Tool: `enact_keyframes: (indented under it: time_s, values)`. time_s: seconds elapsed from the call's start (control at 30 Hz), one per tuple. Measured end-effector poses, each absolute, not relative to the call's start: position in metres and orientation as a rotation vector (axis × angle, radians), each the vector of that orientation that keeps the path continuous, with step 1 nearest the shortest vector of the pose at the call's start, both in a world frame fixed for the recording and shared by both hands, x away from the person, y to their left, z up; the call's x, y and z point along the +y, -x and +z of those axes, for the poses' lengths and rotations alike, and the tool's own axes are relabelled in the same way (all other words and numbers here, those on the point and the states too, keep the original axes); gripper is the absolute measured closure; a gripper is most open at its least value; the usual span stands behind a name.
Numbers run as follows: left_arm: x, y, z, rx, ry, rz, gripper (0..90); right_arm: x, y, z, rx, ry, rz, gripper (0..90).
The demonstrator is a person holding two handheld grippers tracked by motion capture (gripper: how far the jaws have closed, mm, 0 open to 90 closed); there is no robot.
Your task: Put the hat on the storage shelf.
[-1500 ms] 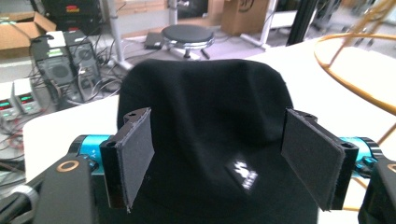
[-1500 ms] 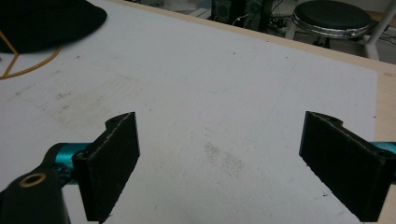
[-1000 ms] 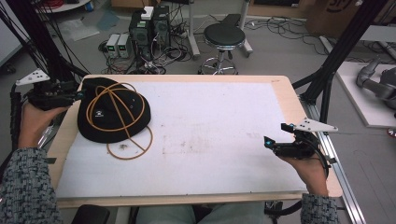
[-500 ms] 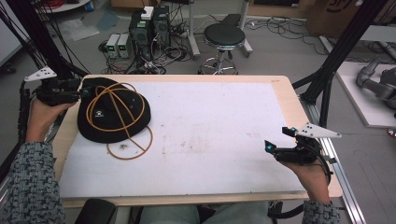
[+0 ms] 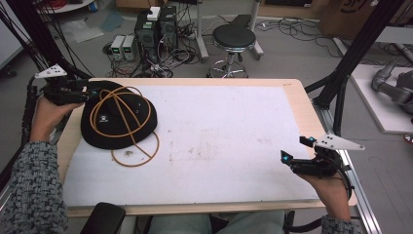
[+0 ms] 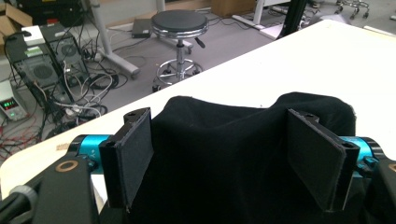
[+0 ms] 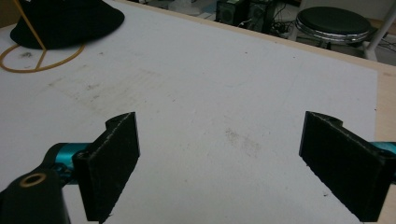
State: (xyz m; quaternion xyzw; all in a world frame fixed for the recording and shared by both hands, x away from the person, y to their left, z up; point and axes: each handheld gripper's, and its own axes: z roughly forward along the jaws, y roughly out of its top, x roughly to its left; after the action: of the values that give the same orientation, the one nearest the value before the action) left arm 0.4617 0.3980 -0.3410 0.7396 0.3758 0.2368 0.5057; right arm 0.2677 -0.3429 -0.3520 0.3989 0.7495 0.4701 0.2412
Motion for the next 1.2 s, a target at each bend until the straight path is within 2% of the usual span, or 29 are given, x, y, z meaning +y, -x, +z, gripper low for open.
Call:
enact_keyframes:
  time_s: [0.1,0.27,0.33,0.37,0.4,0.43,0.6,0.63,0.77,0.97,1.2]
  values:
    - [0.398,-0.463,-0.343,0.892,-1.787,0.556,29.4,-0.344,-0.265,-0.352,2.05,-1.099,1.282,12.0]
    - [0.396,-0.463,-0.345,0.875,-1.799,0.556,45.1,-0.342,-0.264,-0.352,2.054,-1.092,1.276,12.0]
    - [0.396,-0.463,-0.345,0.876,-1.804,0.556,46.5,-0.343,-0.264,-0.352,2.052,-1.092,1.275,12.0]
    - [0.396,-0.463,-0.346,0.877,-1.805,0.555,51.7,-0.343,-0.264,-0.352,2.053,-1.094,1.275,12.0]
    - [0.396,-0.462,-0.346,0.881,-1.805,0.555,51.7,-0.343,-0.264,-0.352,2.053,-1.094,1.275,12.0]
    - [0.396,-0.462,-0.346,0.886,-1.807,0.557,57.6,-0.343,-0.264,-0.352,2.052,-1.094,1.276,12.0]
    - [0.397,-0.461,-0.345,0.891,-1.819,0.569,69.5,-0.342,-0.264,-0.351,2.052,-1.096,1.278,12.1]
    - [0.396,-0.461,-0.345,0.893,-1.824,0.575,69.5,-0.342,-0.264,-0.351,2.052,-1.096,1.278,12.1]
    - [0.394,-0.462,-0.346,0.883,-1.838,0.586,80.9,-0.342,-0.264,-0.351,2.051,-1.094,1.277,12.1]
    - [0.394,-0.462,-0.343,0.889,-1.832,0.564,84.4,-0.343,-0.263,-0.351,2.052,-1.102,1.281,12.0]
    - [0.394,-0.46,-0.33,0.883,-1.788,0.624,84.4,-0.342,-0.263,-0.35,2.05,-1.091,1.283,12.0]
